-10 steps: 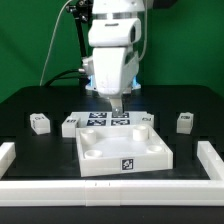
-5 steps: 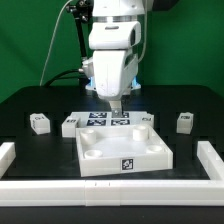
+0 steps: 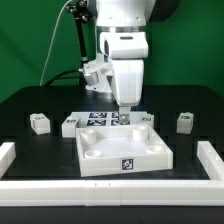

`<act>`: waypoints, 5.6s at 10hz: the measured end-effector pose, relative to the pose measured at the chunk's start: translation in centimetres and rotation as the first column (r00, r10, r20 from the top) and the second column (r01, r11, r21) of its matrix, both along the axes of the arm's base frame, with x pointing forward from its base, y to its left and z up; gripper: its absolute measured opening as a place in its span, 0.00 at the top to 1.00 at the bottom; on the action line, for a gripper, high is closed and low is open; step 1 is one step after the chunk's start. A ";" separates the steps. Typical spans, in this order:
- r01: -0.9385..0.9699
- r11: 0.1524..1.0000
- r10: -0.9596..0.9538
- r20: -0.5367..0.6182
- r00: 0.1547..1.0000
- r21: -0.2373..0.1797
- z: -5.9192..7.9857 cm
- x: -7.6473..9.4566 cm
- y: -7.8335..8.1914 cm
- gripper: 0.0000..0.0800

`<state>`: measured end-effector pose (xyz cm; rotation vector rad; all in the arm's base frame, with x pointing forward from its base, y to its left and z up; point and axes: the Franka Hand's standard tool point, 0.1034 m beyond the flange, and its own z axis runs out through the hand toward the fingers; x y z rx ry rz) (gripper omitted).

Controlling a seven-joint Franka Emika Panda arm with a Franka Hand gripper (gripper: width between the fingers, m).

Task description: Assemble one leg

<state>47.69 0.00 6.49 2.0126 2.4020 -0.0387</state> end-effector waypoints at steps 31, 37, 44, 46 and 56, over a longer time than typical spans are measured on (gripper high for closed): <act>0.108 0.994 -0.107 -0.056 0.993 0.023 -5.2 -2.0 0.2 0.92; 0.232 0.972 -0.231 -0.022 0.973 0.044 -5.2 1.2 5.3 0.92; 0.142 0.990 -0.140 -0.088 0.986 0.017 -5.2 2.2 5.8 0.92; 0.144 0.989 -0.142 -0.088 0.986 0.017 -5.2 2.2 5.8 0.92; 0.145 0.989 -0.143 -0.090 0.986 0.016 -5.3 2.2 5.7 0.19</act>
Offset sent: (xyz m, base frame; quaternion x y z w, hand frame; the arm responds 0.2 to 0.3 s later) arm 0.0000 0.0000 0.0000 0.0000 0.0000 0.0000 1.0000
